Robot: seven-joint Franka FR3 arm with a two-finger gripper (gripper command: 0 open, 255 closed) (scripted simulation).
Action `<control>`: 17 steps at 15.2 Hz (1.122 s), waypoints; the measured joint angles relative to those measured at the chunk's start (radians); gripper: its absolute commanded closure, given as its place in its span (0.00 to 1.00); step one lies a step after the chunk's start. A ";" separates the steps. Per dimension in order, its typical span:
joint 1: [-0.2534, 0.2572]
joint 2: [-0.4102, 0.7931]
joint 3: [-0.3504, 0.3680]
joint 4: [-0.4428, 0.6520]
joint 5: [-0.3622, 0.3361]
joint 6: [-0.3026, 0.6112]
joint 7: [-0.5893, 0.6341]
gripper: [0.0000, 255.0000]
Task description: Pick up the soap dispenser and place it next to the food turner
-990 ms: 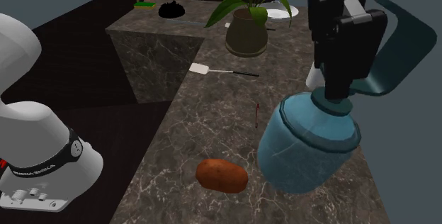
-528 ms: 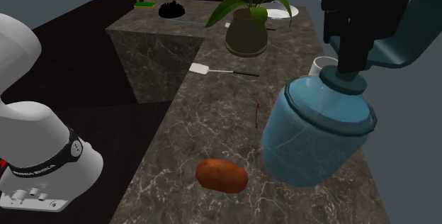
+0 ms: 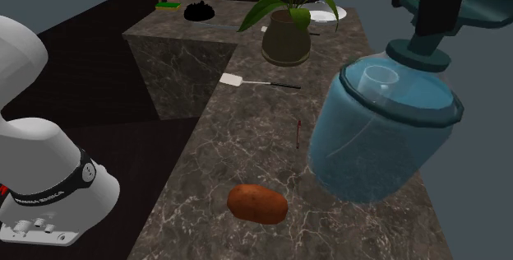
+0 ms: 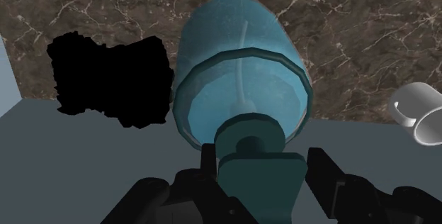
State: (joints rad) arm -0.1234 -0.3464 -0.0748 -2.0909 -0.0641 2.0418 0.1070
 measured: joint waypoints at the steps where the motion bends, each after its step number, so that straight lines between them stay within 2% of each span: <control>1: 0.000 0.001 0.001 0.016 0.001 -0.014 0.000 1.00; 17: 0.003 0.045 0.002 0.274 0.008 -0.229 -0.011 1.00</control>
State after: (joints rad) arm -0.1206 -0.3018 -0.0730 -1.8172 -0.0562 1.8129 0.0959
